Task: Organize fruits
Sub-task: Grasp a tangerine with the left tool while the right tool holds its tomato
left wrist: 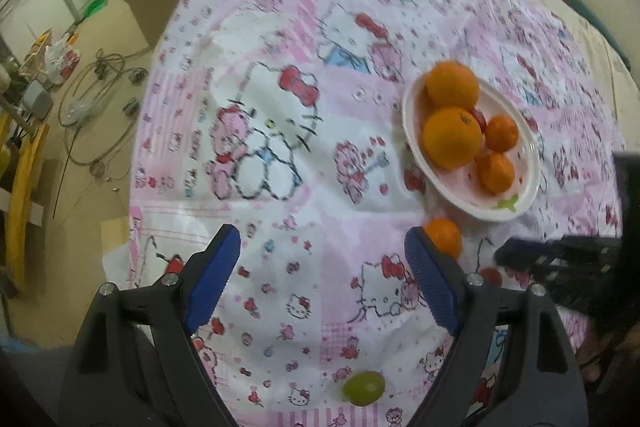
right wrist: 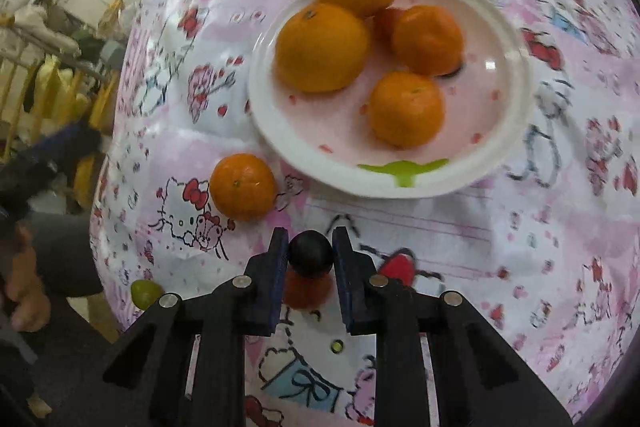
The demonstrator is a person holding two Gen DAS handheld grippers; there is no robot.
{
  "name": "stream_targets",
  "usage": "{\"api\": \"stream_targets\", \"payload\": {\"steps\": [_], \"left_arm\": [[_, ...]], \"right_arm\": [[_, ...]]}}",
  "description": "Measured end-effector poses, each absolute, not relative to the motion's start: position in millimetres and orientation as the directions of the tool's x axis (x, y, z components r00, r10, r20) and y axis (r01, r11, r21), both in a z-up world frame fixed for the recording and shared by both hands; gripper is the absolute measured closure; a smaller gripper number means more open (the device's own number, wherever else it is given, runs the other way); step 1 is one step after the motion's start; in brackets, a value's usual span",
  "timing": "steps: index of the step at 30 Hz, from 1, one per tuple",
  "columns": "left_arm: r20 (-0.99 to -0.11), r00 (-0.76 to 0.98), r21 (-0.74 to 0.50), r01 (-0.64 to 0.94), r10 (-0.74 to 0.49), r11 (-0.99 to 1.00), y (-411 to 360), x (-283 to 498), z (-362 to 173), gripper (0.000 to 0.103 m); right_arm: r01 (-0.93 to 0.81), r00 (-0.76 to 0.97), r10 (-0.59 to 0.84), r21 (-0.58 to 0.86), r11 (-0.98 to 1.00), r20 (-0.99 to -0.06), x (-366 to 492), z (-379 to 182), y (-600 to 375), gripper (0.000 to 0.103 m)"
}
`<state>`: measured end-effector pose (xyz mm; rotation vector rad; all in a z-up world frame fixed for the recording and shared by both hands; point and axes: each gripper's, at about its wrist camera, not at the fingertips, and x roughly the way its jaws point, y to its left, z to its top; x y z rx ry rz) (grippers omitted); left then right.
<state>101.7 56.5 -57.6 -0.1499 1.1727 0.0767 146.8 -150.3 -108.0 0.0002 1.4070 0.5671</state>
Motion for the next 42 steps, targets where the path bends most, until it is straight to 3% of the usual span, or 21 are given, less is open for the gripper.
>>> {"api": "stream_targets", "payload": {"steps": [15, 21, 24, 27, 42], "left_arm": [[-0.961, 0.276, -0.01, 0.103, -0.038, 0.995, -38, 122, -99, 0.022], [-0.969, 0.247, 0.055, 0.149, 0.016, 0.987, -57, 131, -114, 0.033], [-0.971, 0.241, 0.052, 0.164, 0.011, 0.985, -60, 133, -118, 0.053], [-0.969, 0.247, 0.04, 0.182, -0.006, 0.983, -63, 134, -118, 0.063], [-0.948, 0.318, 0.01, 0.111, -0.026, 0.994, -35, 120, -90, 0.065]], "right_arm": [[-0.246, 0.181, 0.393, 0.346, 0.906, -0.901, 154, -81, -215, 0.079], [-0.184, 0.201, 0.39, 0.356, 0.916, -0.899, 157, -82, -244, 0.079], [-0.162, 0.214, 0.391, 0.362, 0.918, -0.895, 156, -80, -256, 0.079], [-0.146, 0.227, 0.393, 0.368, 0.918, -0.891, 156, -76, -262, 0.079], [-0.16, 0.241, 0.382, 0.351, 0.923, -0.892, 151, -66, -256, 0.079]]}}
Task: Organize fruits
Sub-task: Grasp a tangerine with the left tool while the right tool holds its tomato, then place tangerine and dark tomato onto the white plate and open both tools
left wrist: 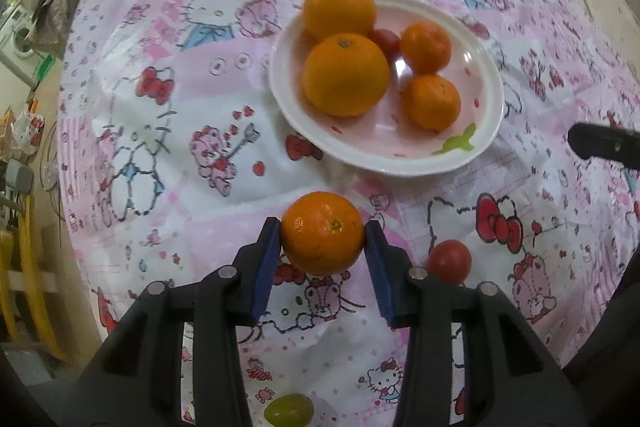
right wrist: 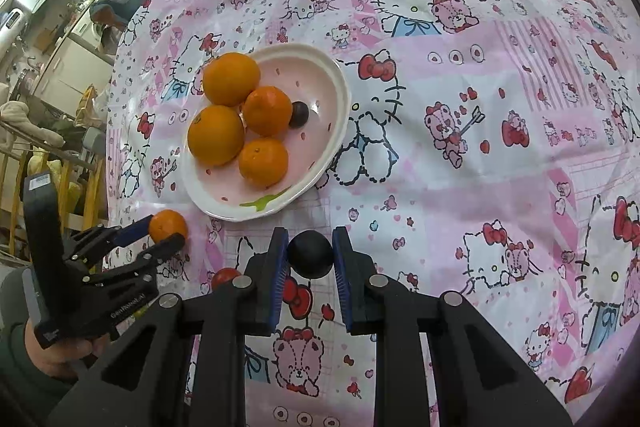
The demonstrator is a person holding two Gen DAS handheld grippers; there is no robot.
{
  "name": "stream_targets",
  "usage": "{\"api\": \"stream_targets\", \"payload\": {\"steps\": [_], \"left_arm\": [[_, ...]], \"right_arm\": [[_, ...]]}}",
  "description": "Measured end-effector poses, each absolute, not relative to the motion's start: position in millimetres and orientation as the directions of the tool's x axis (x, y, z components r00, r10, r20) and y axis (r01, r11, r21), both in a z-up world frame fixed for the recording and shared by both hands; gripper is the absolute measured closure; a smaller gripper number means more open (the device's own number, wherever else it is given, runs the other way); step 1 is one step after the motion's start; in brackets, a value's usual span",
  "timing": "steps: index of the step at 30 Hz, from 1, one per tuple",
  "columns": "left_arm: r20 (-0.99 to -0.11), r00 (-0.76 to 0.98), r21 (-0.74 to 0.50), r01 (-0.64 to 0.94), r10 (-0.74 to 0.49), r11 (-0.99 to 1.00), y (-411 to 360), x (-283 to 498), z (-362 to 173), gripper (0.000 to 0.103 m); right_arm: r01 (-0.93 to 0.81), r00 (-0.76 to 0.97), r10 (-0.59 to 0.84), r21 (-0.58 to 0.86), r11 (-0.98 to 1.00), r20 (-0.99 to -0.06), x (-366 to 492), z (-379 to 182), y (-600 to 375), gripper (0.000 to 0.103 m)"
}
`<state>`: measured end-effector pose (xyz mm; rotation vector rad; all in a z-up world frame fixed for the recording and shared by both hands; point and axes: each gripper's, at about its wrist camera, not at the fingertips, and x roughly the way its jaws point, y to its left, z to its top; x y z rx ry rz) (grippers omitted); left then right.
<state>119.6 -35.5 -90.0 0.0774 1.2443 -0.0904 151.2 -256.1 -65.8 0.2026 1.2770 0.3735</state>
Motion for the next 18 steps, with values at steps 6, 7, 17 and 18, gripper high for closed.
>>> {"api": "stream_targets", "payload": {"steps": [6, 7, 17, 18], "left_arm": [[-0.905, 0.422, -0.038, 0.05, -0.056, 0.998, -17, 117, -56, 0.065], [-0.897, 0.437, -0.049, 0.038, -0.061, 0.998, -13, 118, -49, 0.065], [-0.849, 0.527, -0.046, -0.005, -0.037, 0.999, 11, 161, -1, 0.065], [-0.849, 0.528, -0.046, -0.006, -0.036, 0.999, 12, 167, -1, 0.065]], "right_arm": [[-0.147, 0.287, 0.375, 0.346, 0.927, -0.882, 151, -49, -267, 0.079], [-0.142, 0.3, 0.378, 0.351, 0.925, -0.876, 152, -44, -270, 0.079], [-0.14, 0.424, 0.444, 0.428, 0.893, -0.789, 185, -3, -289, 0.079], [-0.144, 0.428, 0.449, 0.431, 0.891, -0.785, 189, -2, -288, 0.079]]}}
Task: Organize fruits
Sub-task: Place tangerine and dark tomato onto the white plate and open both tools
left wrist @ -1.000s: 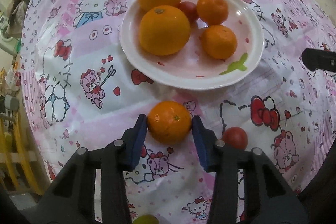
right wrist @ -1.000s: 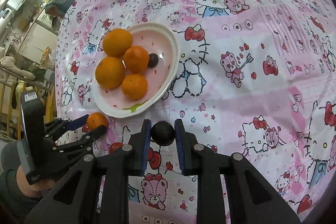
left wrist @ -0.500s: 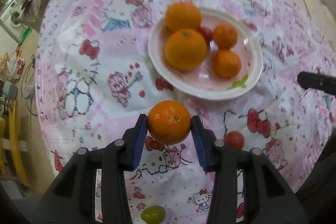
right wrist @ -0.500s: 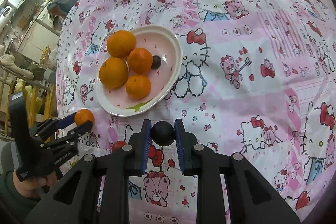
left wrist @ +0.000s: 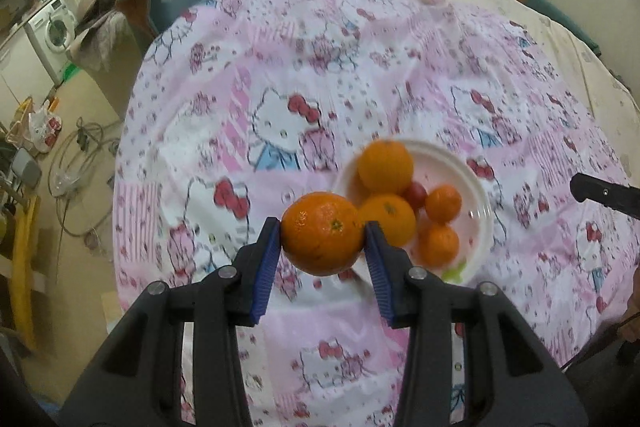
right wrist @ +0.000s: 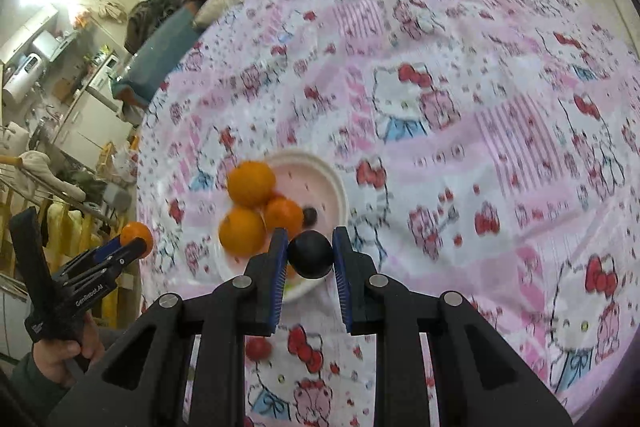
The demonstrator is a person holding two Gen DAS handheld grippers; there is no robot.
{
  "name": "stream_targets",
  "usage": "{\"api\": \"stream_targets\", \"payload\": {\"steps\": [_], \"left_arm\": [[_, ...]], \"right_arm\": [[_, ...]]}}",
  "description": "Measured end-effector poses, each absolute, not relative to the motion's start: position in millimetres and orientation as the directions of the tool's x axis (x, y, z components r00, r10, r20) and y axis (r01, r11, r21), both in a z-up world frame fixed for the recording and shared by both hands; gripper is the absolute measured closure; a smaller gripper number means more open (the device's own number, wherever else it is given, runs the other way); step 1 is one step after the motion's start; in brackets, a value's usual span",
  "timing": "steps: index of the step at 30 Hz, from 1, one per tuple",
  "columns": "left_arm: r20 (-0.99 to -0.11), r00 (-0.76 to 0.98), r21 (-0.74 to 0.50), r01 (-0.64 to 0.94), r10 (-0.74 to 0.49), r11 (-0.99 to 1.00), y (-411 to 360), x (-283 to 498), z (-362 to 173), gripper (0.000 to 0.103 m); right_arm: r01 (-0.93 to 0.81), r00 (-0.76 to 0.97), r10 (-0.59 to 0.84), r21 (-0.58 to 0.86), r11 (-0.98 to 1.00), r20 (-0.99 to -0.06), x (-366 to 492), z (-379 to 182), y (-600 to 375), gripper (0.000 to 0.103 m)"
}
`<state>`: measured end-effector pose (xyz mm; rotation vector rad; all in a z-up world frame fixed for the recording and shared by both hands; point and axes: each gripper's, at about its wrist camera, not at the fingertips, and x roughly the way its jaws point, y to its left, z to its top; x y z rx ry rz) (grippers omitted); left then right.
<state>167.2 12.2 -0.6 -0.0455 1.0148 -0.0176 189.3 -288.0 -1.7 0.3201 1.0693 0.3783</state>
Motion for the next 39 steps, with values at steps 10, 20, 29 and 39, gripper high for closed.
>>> {"api": "stream_targets", "payload": {"steps": [10, 20, 29, 39], "left_arm": [[-0.874, 0.48, -0.065, 0.03, -0.071, 0.997, -4, 221, -22, 0.065], [-0.892, 0.421, -0.128, 0.115, -0.165, 0.985, -34, 239, -58, 0.065], [-0.89, 0.41, -0.127, 0.201, -0.201, 0.971, -63, 246, -71, 0.064], [-0.878, 0.411, -0.161, 0.228, -0.244, 0.96, -73, 249, -75, 0.064]], "right_arm": [[-0.157, 0.387, 0.486, 0.464, 0.872, -0.784, 241, -19, -267, 0.079], [-0.152, 0.26, 0.488, 0.464, 0.873, -0.833, 279, -75, -244, 0.079], [-0.127, 0.212, 0.51, 0.494, 0.86, -0.834, 291, -101, -238, 0.078], [-0.081, 0.209, 0.508, 0.503, 0.86, -0.836, 293, -112, -248, 0.077]]}}
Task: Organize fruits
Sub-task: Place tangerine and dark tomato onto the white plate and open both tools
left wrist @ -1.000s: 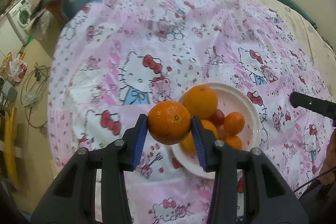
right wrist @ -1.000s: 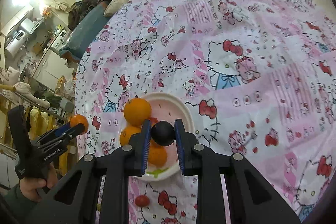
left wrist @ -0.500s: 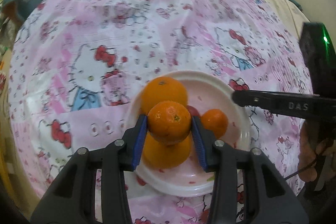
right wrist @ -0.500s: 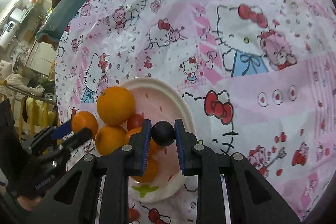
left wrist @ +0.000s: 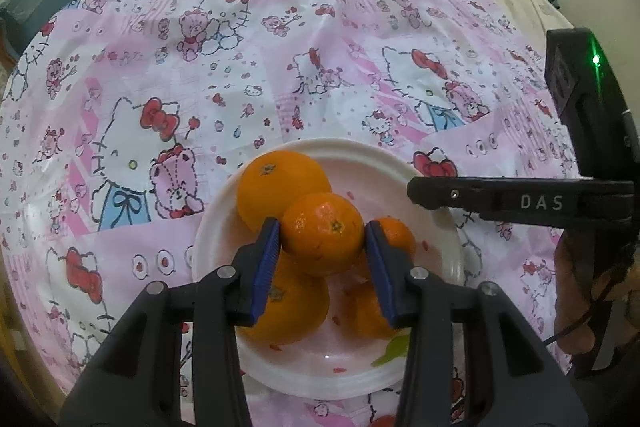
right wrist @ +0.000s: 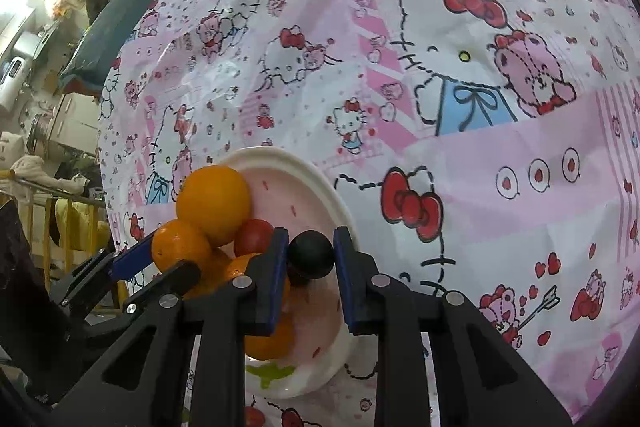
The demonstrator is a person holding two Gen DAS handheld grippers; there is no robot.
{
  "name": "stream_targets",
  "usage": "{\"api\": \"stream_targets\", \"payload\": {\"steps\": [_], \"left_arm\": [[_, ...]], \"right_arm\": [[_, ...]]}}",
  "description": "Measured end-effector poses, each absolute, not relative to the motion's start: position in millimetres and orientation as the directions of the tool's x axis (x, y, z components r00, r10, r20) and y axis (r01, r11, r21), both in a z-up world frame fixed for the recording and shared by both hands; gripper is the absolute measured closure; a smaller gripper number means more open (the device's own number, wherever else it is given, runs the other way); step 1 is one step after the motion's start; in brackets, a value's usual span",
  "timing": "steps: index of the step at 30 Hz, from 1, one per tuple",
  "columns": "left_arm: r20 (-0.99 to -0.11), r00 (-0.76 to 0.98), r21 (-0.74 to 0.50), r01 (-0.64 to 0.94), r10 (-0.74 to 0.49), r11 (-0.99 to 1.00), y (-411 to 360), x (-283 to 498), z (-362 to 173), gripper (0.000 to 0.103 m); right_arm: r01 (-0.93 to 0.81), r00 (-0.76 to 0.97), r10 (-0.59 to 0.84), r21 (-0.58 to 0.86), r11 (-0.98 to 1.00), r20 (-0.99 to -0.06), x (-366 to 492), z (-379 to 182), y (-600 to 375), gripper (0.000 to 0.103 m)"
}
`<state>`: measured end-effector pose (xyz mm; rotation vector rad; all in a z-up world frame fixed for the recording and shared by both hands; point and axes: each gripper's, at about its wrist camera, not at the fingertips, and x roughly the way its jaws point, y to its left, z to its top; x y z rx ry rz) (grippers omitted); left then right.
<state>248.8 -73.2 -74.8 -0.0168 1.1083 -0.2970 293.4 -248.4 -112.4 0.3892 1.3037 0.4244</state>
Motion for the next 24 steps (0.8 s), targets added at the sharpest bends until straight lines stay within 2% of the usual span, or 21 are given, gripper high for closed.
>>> {"api": "stream_targets", "payload": {"steps": [5, 6, 7, 9, 10, 13, 21, 22, 24], "left_arm": [[-0.902, 0.357, -0.168, 0.226, -0.242, 0.96, -77, 249, -83, 0.062], [-0.904, 0.361, -0.154, 0.228, -0.231, 0.961, -78, 248, -83, 0.052], [-0.905, 0.365, -0.141, 0.23, -0.22, 0.963, -78, 247, -83, 0.035], [-0.895, 0.396, -0.119, 0.23, -0.204, 0.966, -78, 244, -79, 0.02], [-0.89, 0.405, -0.121, 0.232, -0.209, 0.965, -77, 243, -76, 0.017], [-0.892, 0.392, -0.142, 0.233, -0.226, 0.962, -74, 244, -74, 0.016], [-0.882, 0.438, -0.088, 0.214, -0.176, 0.973, -65, 238, -68, 0.016], [-0.881, 0.438, -0.091, 0.209, -0.176, 0.974, -64, 237, -67, 0.016], [-0.879, 0.443, -0.092, 0.2, -0.174, 0.975, -62, 235, -65, 0.016]], "right_arm": [[-0.083, 0.209, 0.513, 0.507, 0.858, -0.833, 293, -112, -250, 0.076], [-0.083, 0.21, 0.515, 0.509, 0.857, -0.831, 293, -111, -249, 0.076], [-0.081, 0.212, 0.521, 0.516, 0.853, -0.827, 293, -111, -249, 0.076], [-0.075, 0.203, 0.534, 0.531, 0.844, -0.821, 293, -111, -249, 0.076], [-0.075, 0.203, 0.535, 0.532, 0.844, -0.82, 293, -111, -249, 0.076], [-0.084, 0.209, 0.532, 0.527, 0.846, -0.821, 292, -107, -249, 0.076], [-0.086, 0.237, 0.521, 0.517, 0.852, -0.82, 291, -96, -260, 0.076], [-0.088, 0.24, 0.519, 0.514, 0.853, -0.82, 291, -95, -260, 0.074], [-0.105, 0.239, 0.523, 0.514, 0.851, -0.818, 289, -91, -258, 0.062]]}}
